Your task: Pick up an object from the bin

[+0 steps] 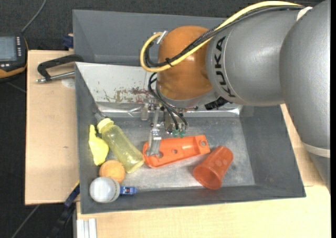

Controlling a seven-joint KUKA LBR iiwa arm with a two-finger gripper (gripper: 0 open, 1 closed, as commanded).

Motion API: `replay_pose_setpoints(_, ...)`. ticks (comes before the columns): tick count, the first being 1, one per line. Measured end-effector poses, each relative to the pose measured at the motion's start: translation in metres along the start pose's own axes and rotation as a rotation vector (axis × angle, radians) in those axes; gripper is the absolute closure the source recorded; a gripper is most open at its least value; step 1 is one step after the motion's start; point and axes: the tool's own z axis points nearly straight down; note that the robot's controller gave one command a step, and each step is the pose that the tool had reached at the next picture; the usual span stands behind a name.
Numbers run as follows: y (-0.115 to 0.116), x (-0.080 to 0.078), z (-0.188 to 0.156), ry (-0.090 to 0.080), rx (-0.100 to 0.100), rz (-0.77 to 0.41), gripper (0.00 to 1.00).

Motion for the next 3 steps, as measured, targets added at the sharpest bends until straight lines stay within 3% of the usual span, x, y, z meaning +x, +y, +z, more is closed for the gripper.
replay_pose_setpoints(1,-0.001,-0.002,-0.005,-0.008,-0.001,0.002,0.0)
replay_pose_setpoints(2,-0.03,0.017,0.032,-0.009,-0.003,0.07,0.0)
replay_pose_setpoints(3,-0.06,-0.005,0.048,-0.006,-0.002,0.057,0.0)
